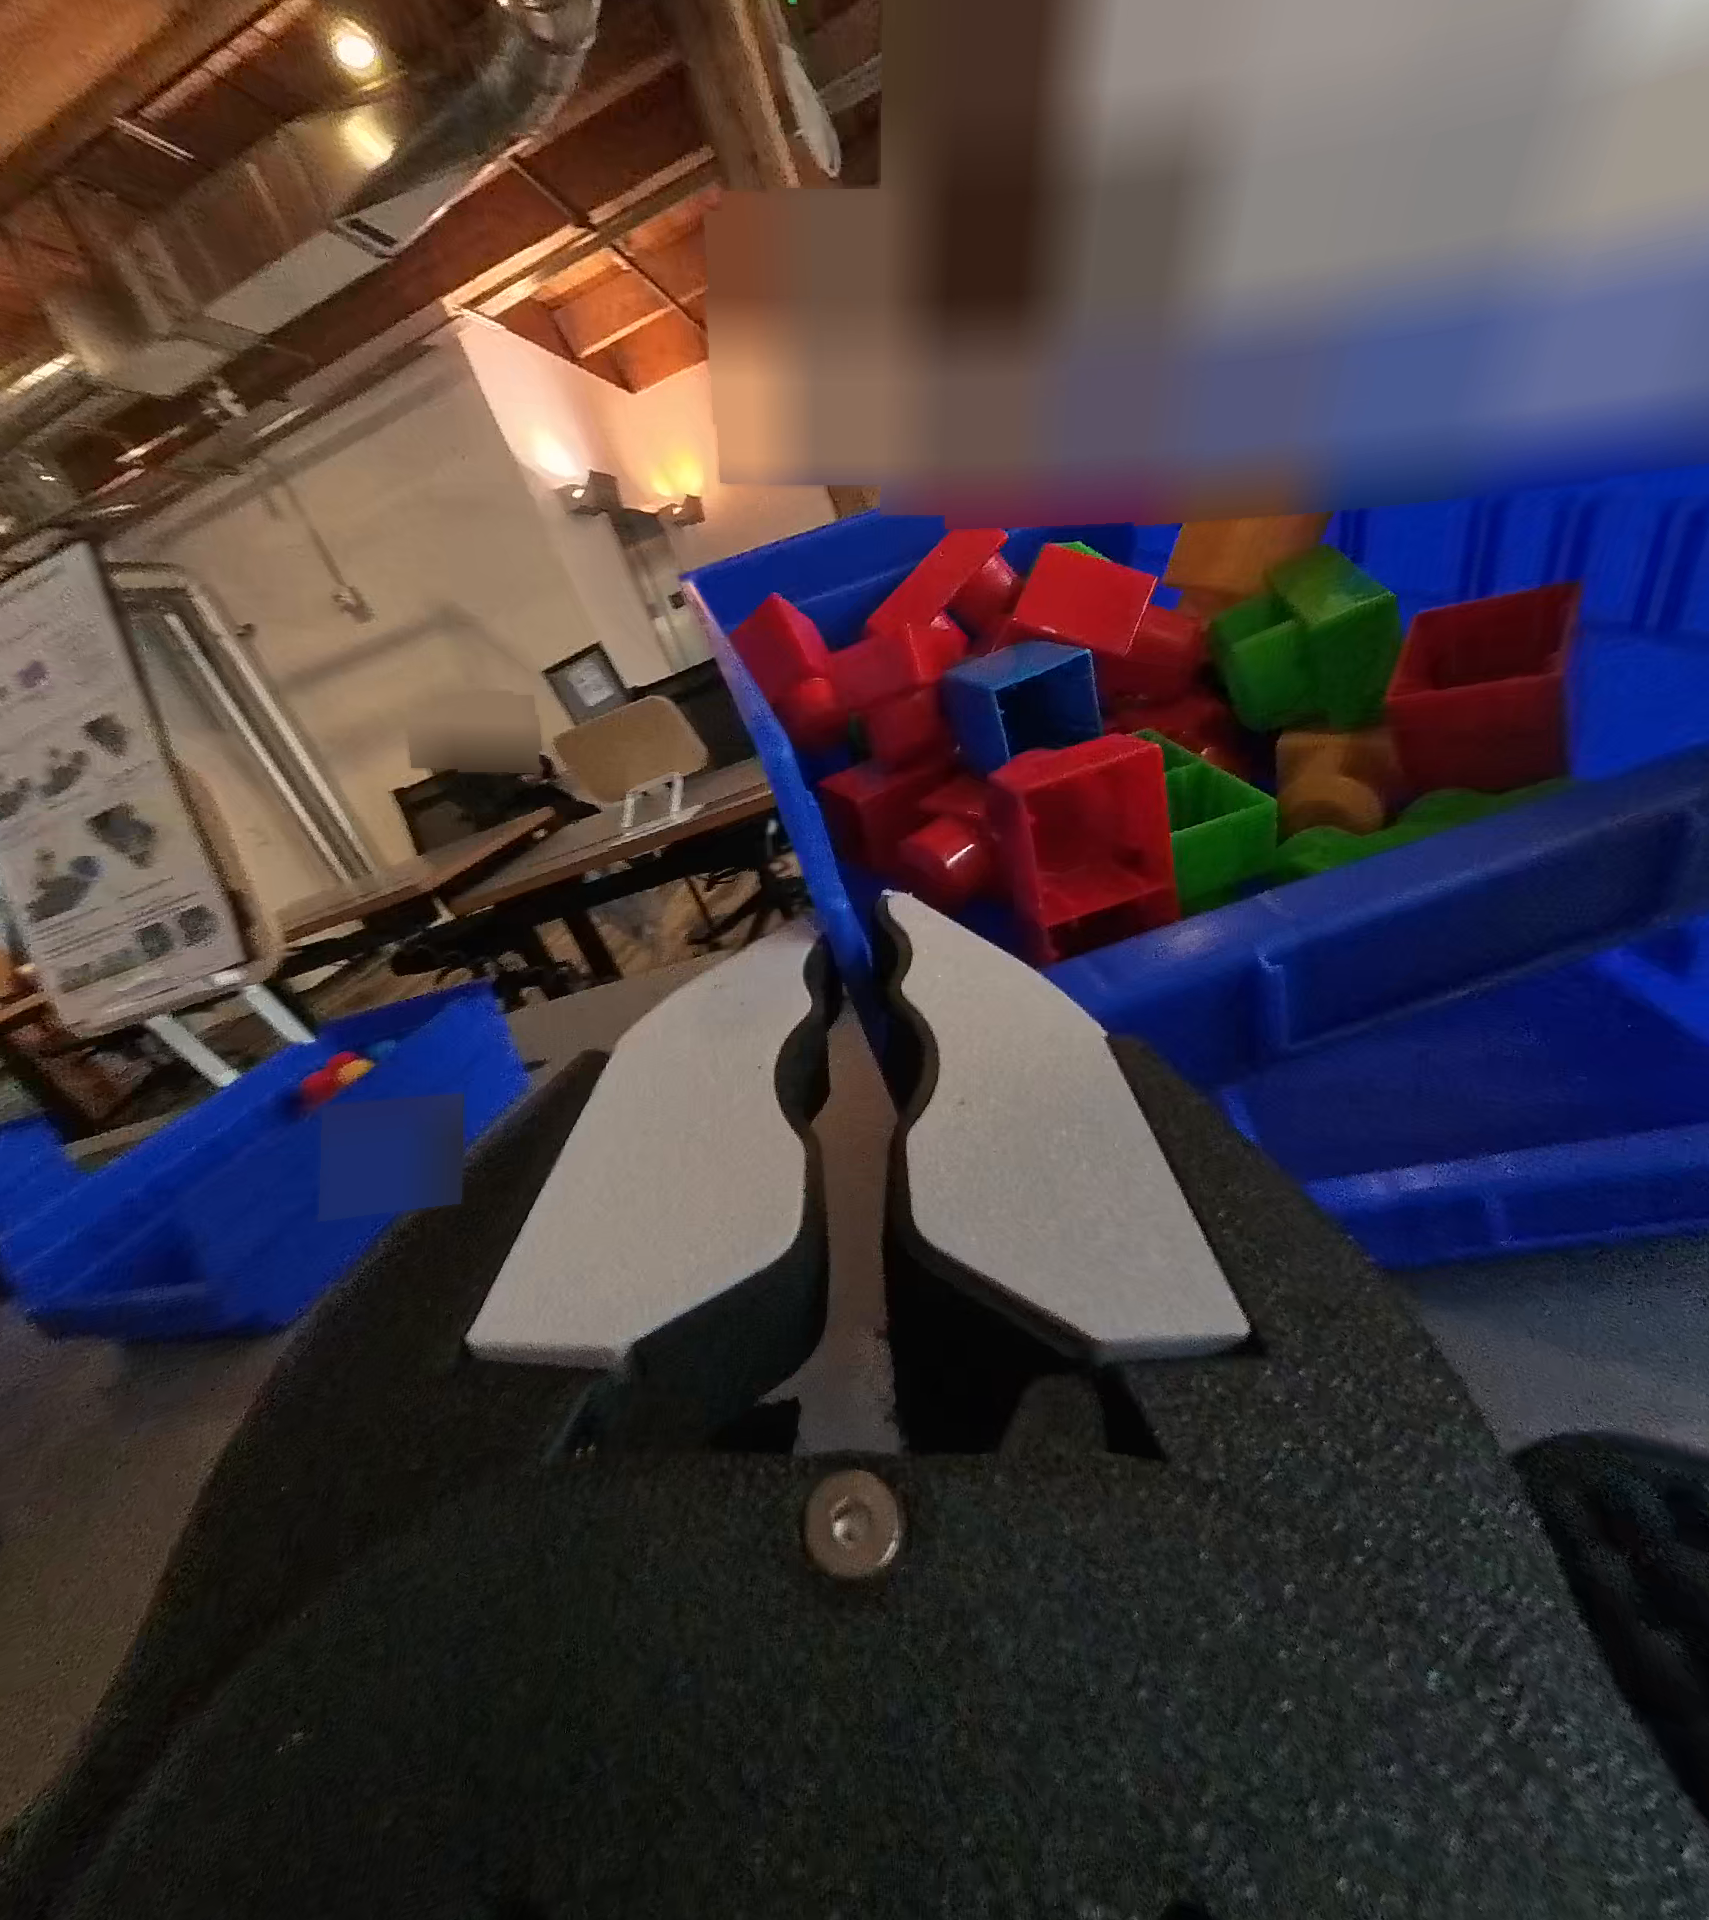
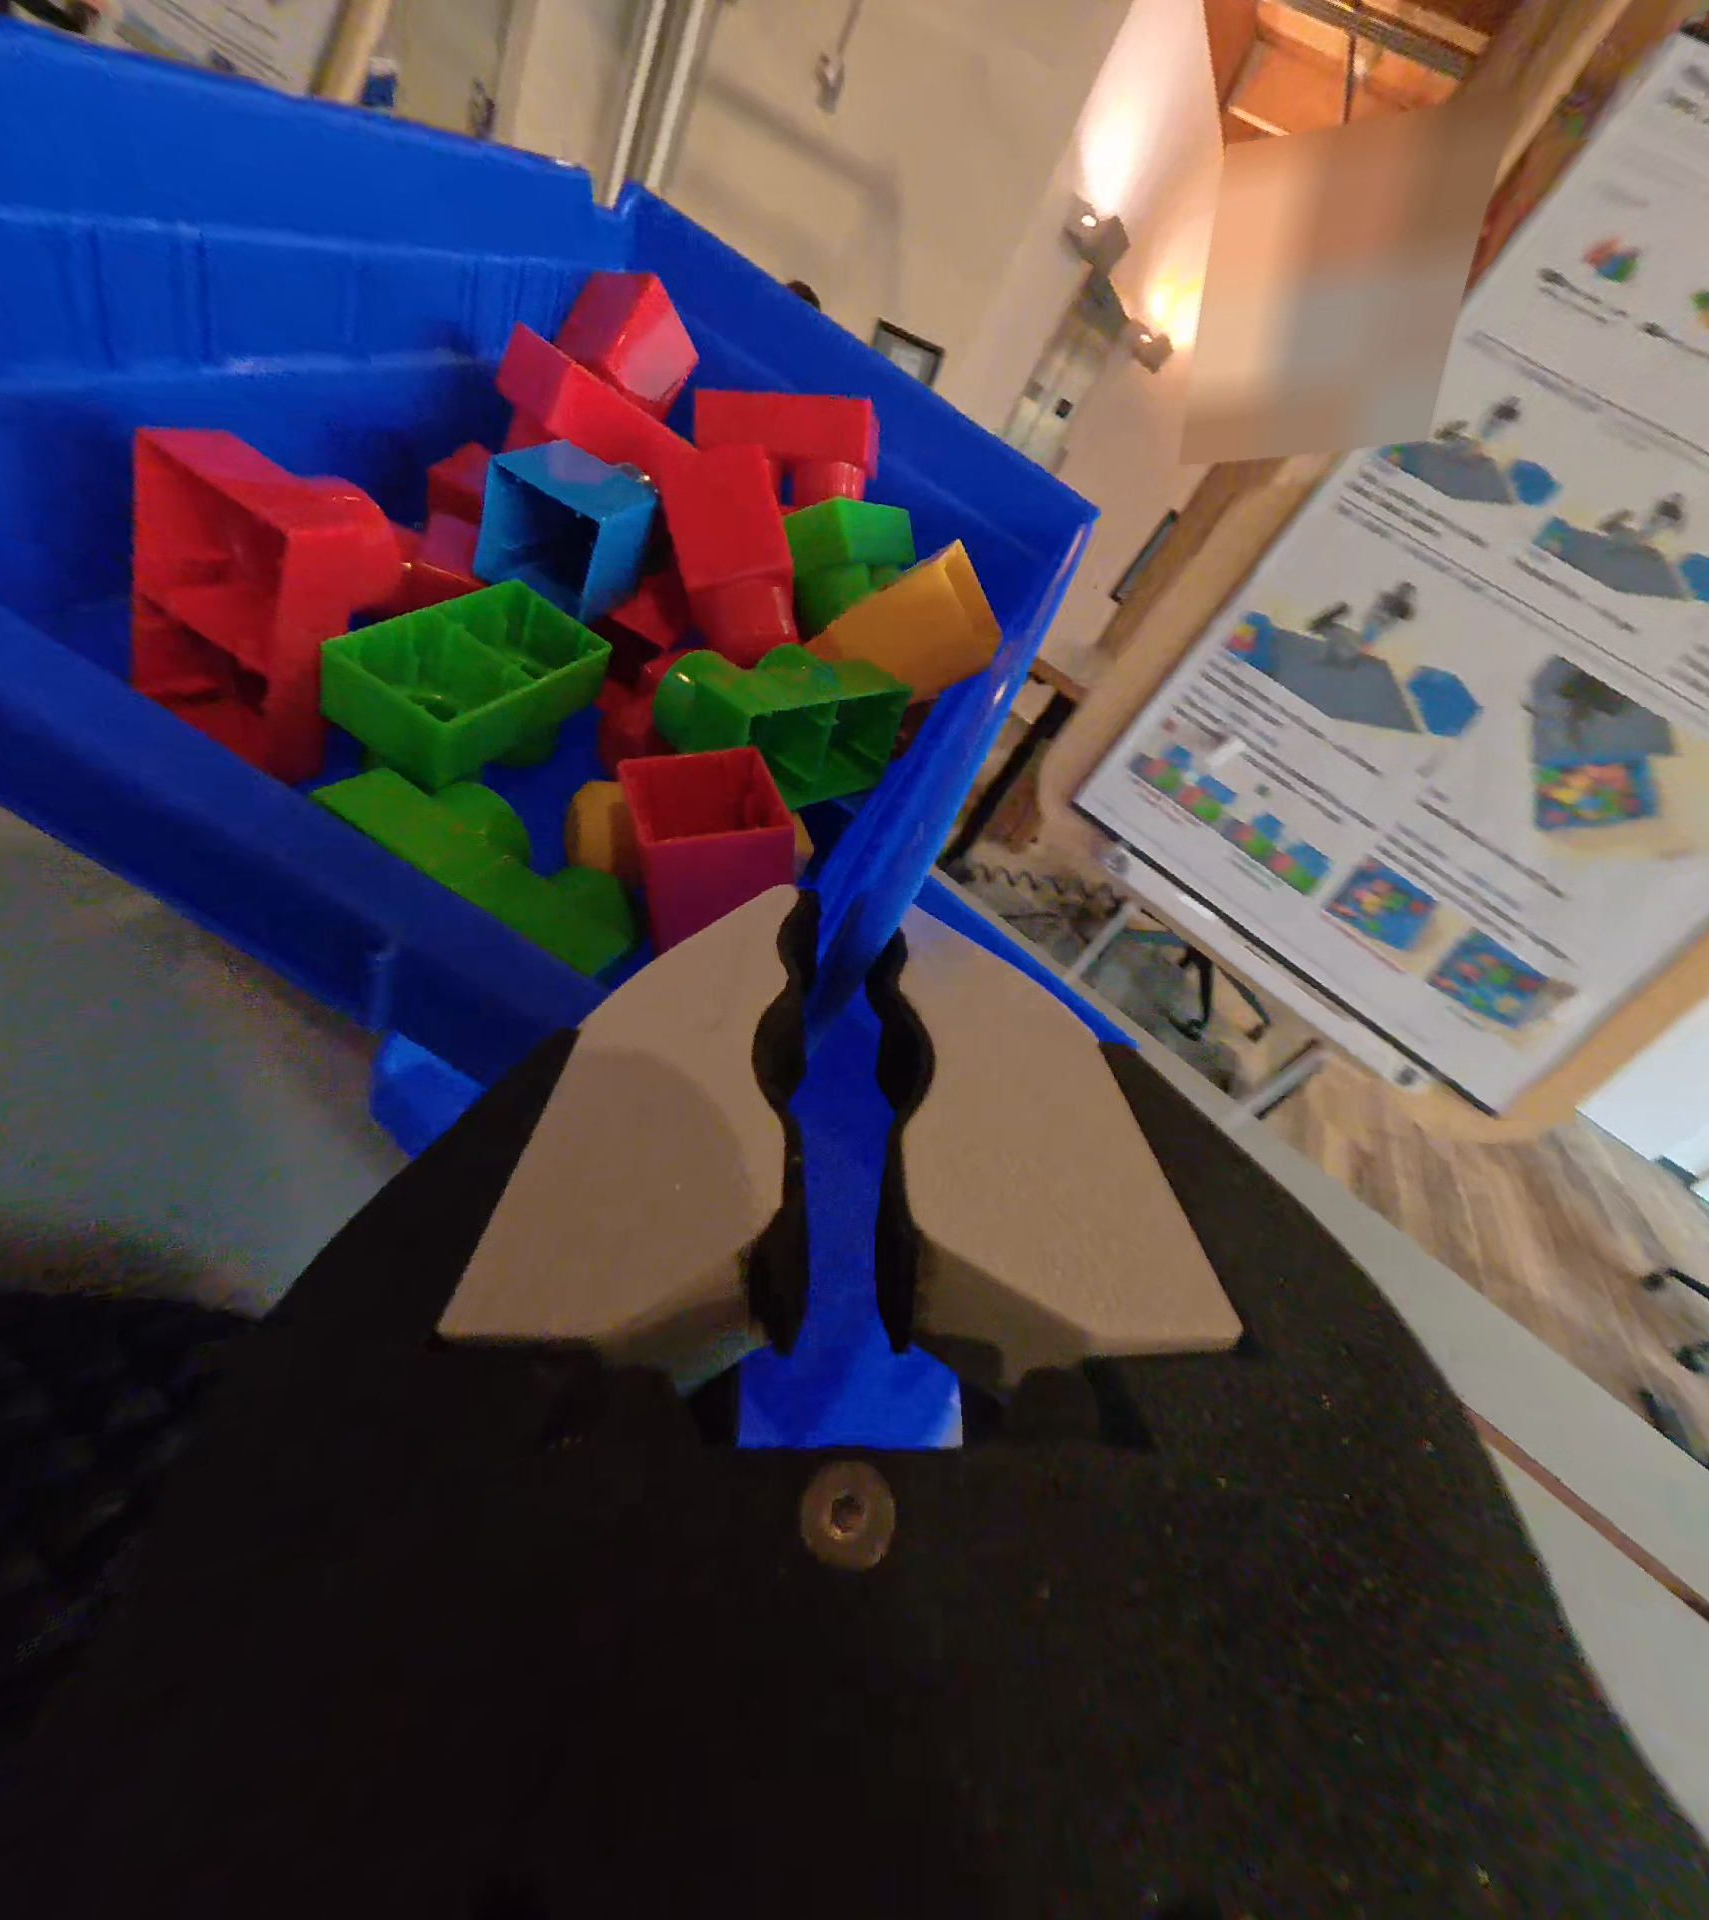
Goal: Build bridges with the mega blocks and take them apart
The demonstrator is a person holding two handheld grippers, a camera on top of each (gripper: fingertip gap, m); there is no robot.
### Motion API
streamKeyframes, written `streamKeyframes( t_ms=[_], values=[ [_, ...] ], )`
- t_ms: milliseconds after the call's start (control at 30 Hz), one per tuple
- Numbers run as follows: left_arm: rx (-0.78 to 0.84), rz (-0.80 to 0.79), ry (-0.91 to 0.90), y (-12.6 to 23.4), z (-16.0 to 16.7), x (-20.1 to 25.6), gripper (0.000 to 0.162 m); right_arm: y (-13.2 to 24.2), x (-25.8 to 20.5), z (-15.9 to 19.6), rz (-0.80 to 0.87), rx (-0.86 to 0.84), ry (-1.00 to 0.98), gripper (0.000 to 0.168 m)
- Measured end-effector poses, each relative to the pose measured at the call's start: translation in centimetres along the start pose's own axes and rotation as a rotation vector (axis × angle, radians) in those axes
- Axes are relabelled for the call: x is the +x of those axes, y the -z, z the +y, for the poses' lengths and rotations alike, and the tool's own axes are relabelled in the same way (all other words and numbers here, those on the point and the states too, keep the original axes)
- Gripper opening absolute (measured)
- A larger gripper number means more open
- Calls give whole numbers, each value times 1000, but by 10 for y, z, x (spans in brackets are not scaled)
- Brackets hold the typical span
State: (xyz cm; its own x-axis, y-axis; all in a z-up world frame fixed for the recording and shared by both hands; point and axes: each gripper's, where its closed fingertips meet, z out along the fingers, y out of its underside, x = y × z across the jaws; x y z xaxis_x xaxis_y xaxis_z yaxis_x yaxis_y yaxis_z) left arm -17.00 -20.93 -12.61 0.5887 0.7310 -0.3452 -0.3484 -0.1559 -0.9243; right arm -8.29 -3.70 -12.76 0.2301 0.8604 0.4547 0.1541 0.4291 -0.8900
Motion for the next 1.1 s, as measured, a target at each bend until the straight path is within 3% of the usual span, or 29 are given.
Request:
streamKeyframes(
  t_ms=[267,533,1100],
  values=[
    [-64,-119,-45,15,50,-91,5,-62,-92,-25,-118,41,-12,8],
    [-191,-89,-1,9,125,-132,4,-104,-166,4,-195,-77,-31,9],
    [-207,43,119,-41,207,-159,3,-145,-218,40,-169,-225,189,14]
  ],
)
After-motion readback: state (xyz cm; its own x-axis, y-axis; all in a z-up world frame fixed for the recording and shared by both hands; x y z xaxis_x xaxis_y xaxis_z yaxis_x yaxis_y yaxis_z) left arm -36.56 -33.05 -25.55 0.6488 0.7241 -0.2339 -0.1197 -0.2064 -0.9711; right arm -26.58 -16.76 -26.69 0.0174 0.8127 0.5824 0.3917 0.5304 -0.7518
